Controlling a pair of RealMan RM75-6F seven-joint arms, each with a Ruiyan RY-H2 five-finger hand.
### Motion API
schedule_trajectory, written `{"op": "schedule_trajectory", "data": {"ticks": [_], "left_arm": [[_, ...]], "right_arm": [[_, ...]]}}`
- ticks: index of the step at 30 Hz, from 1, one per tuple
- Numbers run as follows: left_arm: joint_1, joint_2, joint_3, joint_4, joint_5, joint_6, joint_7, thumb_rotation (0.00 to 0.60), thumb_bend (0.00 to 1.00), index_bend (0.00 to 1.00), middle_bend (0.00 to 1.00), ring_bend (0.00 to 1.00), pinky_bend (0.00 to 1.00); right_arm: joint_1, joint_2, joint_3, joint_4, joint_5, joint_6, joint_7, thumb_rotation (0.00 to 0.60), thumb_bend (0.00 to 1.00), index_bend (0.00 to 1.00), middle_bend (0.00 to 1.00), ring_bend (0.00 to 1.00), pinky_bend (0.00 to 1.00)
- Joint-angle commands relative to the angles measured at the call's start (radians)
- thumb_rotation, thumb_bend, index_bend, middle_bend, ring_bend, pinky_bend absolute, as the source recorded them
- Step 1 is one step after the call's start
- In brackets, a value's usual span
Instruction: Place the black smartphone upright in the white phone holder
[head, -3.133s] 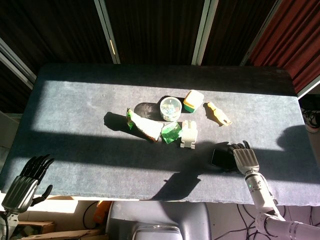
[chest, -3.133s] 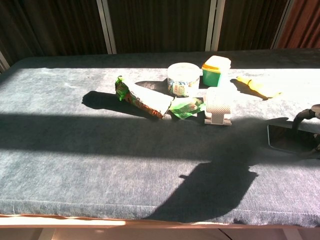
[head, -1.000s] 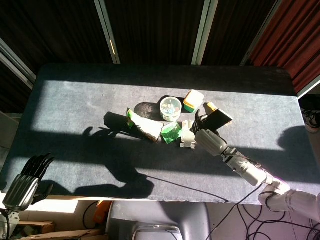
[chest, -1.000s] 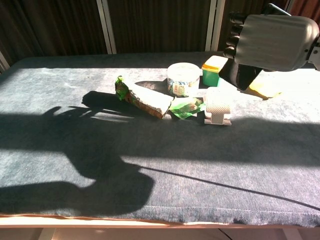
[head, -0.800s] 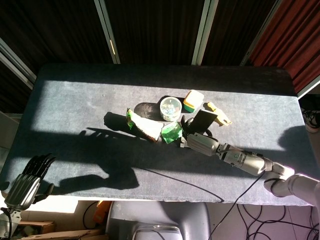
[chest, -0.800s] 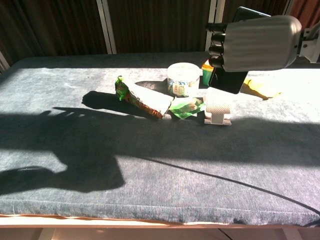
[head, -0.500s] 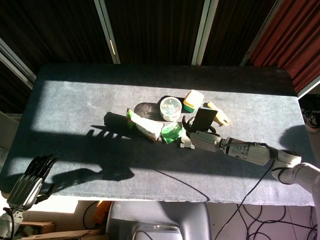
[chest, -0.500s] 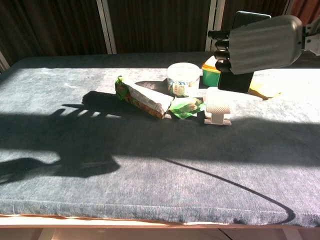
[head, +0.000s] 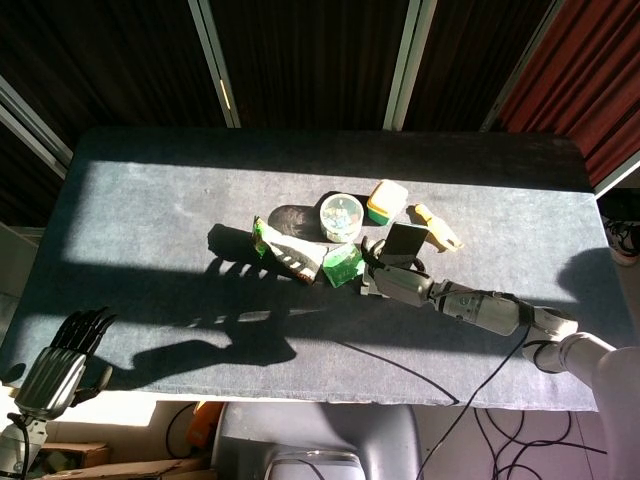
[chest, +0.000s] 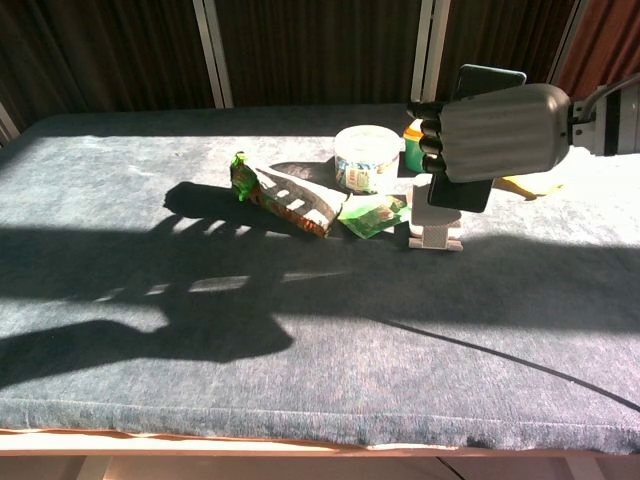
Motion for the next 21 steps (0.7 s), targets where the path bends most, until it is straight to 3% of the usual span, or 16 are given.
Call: {"op": "schedule_trajectory", "data": {"ticks": [1,21], "left_arm": [[0.0,0.0,0.0,0.0,0.001,0.0,0.0,0.6,0.4,0.0,0.0,0.0,0.0],[0.005,0.003,0.006,0.006,0.014,0.02,-0.011,0.6,0.4,0.0,0.0,0.0,0.0]], "right_arm": [[0.004,-0.004,0.0,0.002,-0.004,-0.007,-0.006,0.6,0.29,0.96,0.67,0.51,0.37],[0.019,-0.072,0.002,0.016,-0.016,-0.06,0.003,0.6,0.29,0.96,0.67,0.51,0.37]]}}
